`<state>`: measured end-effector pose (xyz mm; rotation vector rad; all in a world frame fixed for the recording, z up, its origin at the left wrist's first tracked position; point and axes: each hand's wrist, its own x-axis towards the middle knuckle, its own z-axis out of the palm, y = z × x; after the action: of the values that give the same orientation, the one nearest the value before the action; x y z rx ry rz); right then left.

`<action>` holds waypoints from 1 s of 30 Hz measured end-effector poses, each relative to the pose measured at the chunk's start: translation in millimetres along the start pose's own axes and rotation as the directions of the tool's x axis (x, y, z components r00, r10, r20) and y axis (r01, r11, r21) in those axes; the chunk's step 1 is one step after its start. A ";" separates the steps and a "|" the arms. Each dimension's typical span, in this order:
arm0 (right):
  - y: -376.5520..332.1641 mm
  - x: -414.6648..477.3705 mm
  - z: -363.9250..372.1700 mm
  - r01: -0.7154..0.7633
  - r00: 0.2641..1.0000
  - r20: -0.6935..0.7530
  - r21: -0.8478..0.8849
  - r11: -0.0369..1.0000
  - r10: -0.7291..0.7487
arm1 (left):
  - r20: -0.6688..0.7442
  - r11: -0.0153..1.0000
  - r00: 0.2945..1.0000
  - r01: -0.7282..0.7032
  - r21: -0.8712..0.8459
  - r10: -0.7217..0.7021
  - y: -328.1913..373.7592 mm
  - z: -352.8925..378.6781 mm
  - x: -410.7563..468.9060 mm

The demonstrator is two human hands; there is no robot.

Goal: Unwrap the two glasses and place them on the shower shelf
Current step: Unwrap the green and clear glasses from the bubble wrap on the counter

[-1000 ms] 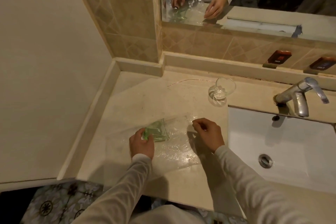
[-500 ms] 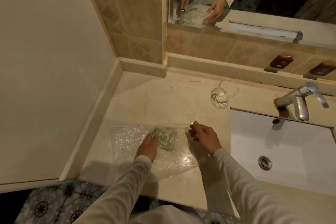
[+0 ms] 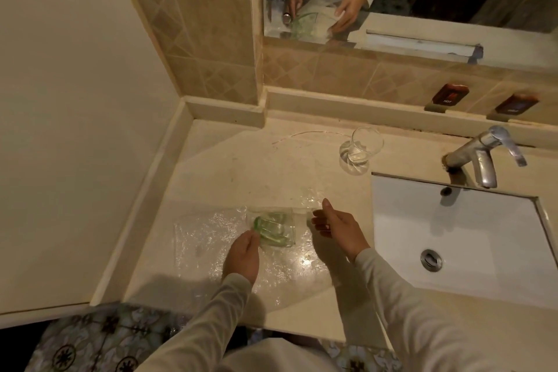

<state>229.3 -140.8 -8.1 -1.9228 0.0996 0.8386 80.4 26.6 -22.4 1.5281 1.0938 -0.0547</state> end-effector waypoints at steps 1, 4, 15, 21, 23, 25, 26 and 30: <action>0.1 -1.5 -1.1 -0.002 1.000 -0.003 -0.016 1.000 0.002 | 0.010 0.999 1.000 0.017 0.029 -0.018 -1.6 3.5 0.0; 1.6 -4.4 -5.3 -0.010 1.000 -0.001 -0.031 0.999 0.010 | 0.006 0.980 0.993 0.116 0.163 -0.118 3.0 13.1 -1.8; 6.8 -10.6 -20.9 -0.013 1.000 -0.020 0.058 0.998 0.014 | -0.090 0.999 0.995 -0.033 -0.037 0.029 6.0 18.7 -9.0; 19.4 -8.9 -25.2 -0.042 0.999 -0.008 0.049 0.998 0.042 | 0.018 0.995 1.000 0.026 -0.094 -0.024 13.0 31.7 -18.9; 22.0 -7.9 -26.4 -0.049 0.999 -0.007 0.046 0.998 0.049 | 0.065 0.996 0.997 0.049 -0.072 -0.044 14.5 39.1 -21.5; 23.7 -6.6 -27.7 -0.053 0.999 -0.011 0.040 0.998 0.054 | 0.074 0.997 0.994 0.079 0.006 -0.079 15.2 46.4 -21.1; 23.1 -6.1 -28.0 -0.049 0.999 -0.021 0.043 0.998 0.050 | 0.073 0.996 0.994 0.083 0.027 -0.084 16.8 49.4 -19.7; 15.3 -9.6 -28.8 -0.036 0.999 -0.032 0.077 0.996 0.039 | 0.040 0.994 0.995 0.088 0.064 -0.090 24.2 55.2 -13.3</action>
<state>230.4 -174.7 -6.4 -1.8689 0.1857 0.8160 117.5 -21.8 -13.2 1.5256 1.1345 -0.1835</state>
